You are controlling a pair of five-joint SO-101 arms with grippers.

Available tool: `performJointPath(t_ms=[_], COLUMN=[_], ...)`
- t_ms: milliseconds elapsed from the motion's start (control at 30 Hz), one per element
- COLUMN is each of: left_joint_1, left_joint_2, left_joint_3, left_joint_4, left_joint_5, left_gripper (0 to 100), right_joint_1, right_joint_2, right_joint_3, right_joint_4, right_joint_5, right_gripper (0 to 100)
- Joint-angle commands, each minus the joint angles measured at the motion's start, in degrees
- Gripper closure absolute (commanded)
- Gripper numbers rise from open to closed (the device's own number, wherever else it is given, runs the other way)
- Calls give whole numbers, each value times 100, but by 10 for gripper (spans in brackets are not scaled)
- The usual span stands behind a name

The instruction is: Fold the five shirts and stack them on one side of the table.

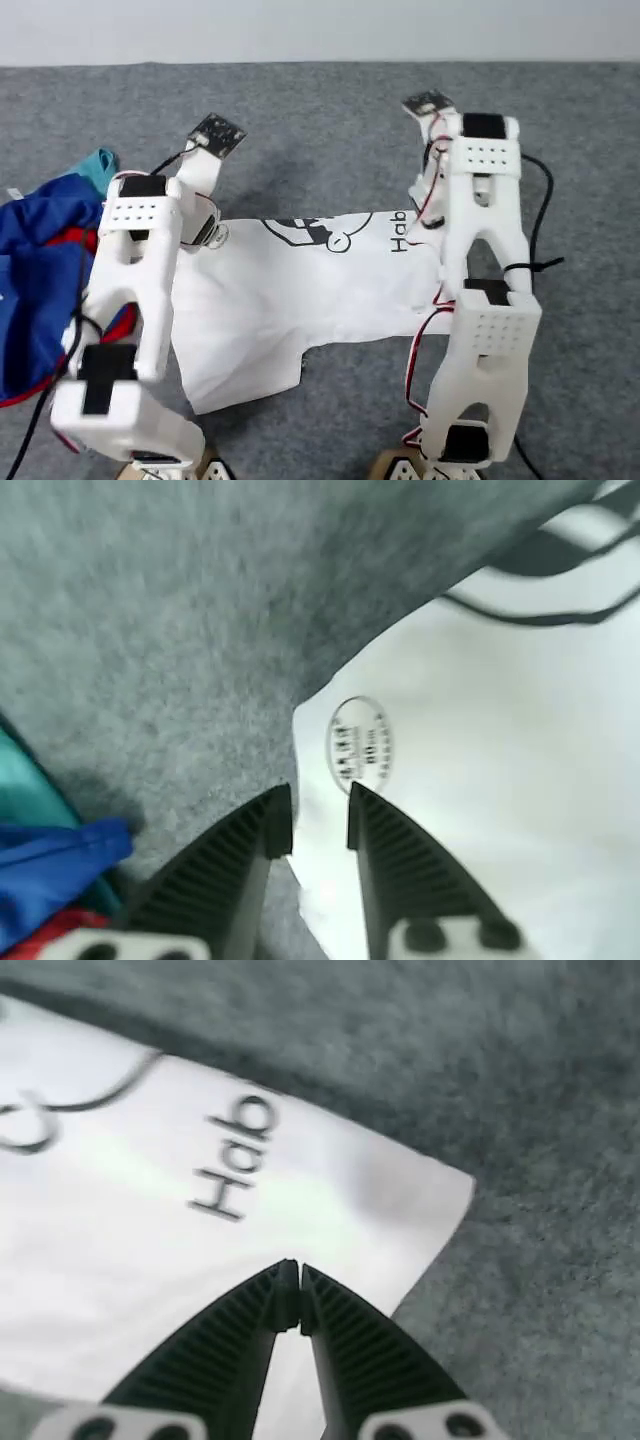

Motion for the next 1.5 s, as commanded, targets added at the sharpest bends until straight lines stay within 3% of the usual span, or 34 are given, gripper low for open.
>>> performJointPath(t_ms=[0, 167, 833, 1133, 1467], left_joint_1=[519, 985, 800, 826, 818], left_joint_2=[-782, -941, -703, -264, 642], left_joint_3=[-145, -136, 1077, 1613, 1640], left_joint_4=[563, 1108, 1486, 993, 1653], left_joint_5=[-35, -9, -18, -26, -440], left_gripper=[898, 897, 899, 899, 913], right_joint_1=[-198, -145, -259, -233, 330], right_joint_2=[-66, -66, -1393, -602, -198], right_joint_3=[-536, -536, 1987, 2207, 2207], right_joint_4=[479, 532, 523, 488, 497], right_joint_5=[-70, -396, -431, -396, -396], right_gripper=[989, 989, 989, 989, 989])
